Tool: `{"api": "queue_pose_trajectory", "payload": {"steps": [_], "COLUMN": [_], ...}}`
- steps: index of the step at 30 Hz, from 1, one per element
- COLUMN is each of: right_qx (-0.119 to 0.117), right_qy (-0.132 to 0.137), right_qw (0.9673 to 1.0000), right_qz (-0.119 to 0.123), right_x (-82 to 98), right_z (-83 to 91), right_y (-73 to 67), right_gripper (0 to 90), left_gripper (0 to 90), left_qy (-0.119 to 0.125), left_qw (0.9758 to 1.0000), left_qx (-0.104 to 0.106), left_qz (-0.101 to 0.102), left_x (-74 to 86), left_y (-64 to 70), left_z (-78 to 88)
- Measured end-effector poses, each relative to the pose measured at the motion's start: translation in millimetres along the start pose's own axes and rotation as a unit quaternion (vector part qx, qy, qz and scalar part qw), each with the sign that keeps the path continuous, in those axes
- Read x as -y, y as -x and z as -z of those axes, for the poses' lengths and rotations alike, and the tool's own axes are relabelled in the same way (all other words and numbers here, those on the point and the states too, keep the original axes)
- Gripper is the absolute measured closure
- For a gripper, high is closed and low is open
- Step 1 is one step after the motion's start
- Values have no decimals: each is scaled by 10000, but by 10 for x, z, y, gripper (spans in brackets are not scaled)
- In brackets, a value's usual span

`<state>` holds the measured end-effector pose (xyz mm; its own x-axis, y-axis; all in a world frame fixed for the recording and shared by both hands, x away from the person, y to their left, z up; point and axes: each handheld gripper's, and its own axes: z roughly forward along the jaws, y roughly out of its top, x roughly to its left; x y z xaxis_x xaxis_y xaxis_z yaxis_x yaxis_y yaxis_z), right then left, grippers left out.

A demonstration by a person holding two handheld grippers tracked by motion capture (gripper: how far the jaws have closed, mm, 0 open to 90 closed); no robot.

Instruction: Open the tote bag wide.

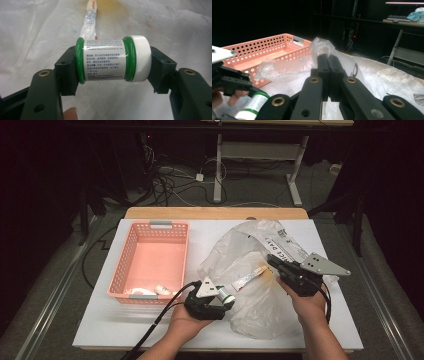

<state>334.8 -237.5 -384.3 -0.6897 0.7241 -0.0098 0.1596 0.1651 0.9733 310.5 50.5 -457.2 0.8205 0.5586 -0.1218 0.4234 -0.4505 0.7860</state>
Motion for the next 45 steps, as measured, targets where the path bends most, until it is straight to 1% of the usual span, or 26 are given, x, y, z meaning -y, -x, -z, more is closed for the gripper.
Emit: {"api": "queue_pose_trajectory", "payload": {"steps": [2,4,8,11,15,19,20,25,29,31,33,36,42,45], "right_qx": [0,-1,7,-2,10,20,21,8,7,0,12,-2,-1,15], "right_qy": [-3,-5,3,24,47,41,43,35,27,34,31,26,42,52], "right_qw": [10000,10000,10000,10000,10000,10000,10000,10000,10000,10000,10000,10000,10000,10000], "right_qz": [-5,-3,0,-6,-9,-23,-20,-5,11,22,23,-5,7,-15], "right_x": [-2,-4,-4,-7,-12,-12,-13,-14,-18,-21,-22,-13,-11,-14], "right_z": [0,0,0,5,21,34,36,25,15,12,9,2,8,19], "right_y": [-2,-3,4,7,18,26,26,18,0,-8,-12,-9,6,10], "right_gripper": [900,900,900,900,900,900,900,900,900,900,900,900,900,900], "left_gripper": [348,348,348,347,347,347,348,348,349,348,349,348,348,348], "left_qy": [38,44,50,91,149,150,181,176,218,232,215,205,80,4], "left_qw": [10000,9999,9999,9998,9996,9996,9995,9995,9994,9994,9993,9993,9995,9995], "left_qx": [31,99,124,162,225,181,186,186,229,257,272,310,279,261], "left_qz": [21,-13,-49,-67,-108,-184,-164,-181,-125,-95,-120,-100,-89,-170], "left_x": [-40,-86,-175,-235,-268,-265,-258,-209,-213,-231,-254,-297,-399,-439], "left_y": [20,40,86,148,227,264,266,258,246,246,257,273,225,193], "left_z": [-84,-171,-360,-457,-492,-428,-402,-289,-282,-310,-355,-445,-667,-783]}}
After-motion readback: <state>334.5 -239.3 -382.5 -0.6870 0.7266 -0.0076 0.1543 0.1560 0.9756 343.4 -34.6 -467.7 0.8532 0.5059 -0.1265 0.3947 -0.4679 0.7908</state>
